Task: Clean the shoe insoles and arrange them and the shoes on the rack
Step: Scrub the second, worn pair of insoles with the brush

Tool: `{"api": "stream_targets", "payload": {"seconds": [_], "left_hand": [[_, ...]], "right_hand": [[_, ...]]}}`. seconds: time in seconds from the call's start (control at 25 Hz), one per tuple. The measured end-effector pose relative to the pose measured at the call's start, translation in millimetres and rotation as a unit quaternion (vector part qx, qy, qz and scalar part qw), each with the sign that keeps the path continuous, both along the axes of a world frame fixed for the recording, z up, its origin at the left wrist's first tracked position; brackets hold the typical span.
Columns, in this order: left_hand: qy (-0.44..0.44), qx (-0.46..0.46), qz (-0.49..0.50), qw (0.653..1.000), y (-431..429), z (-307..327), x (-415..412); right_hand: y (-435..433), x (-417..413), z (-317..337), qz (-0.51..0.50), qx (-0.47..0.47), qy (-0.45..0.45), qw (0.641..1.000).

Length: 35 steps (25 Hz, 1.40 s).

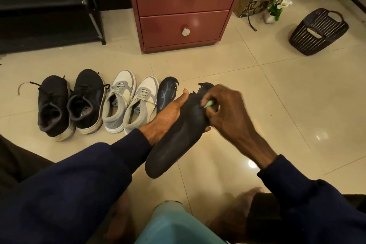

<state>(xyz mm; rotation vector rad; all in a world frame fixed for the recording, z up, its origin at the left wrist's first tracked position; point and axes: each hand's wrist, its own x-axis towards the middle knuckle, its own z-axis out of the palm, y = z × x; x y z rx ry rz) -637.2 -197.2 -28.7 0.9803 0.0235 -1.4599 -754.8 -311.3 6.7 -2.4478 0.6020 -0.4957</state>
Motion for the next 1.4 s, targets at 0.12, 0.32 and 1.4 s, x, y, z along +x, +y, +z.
{"api": "stream_targets", "payload": {"seconds": [0.12,0.32,1.4], "left_hand": [[-0.063,0.030,0.029,0.997,1.1,-8.3,8.9],[0.013,-0.025,-0.011,1.000,-1.6,0.5,-4.2],[-0.016,0.017,0.032,0.999,0.6,-5.2,-2.3]], "right_hand": [[34.7,4.3,2.3,0.153,0.063,0.061,0.984],[-12.6,-0.9,-1.4,-0.024,-0.015,-0.004,1.000],[2.4,3.7,3.7,0.113,0.015,0.076,0.991]]}}
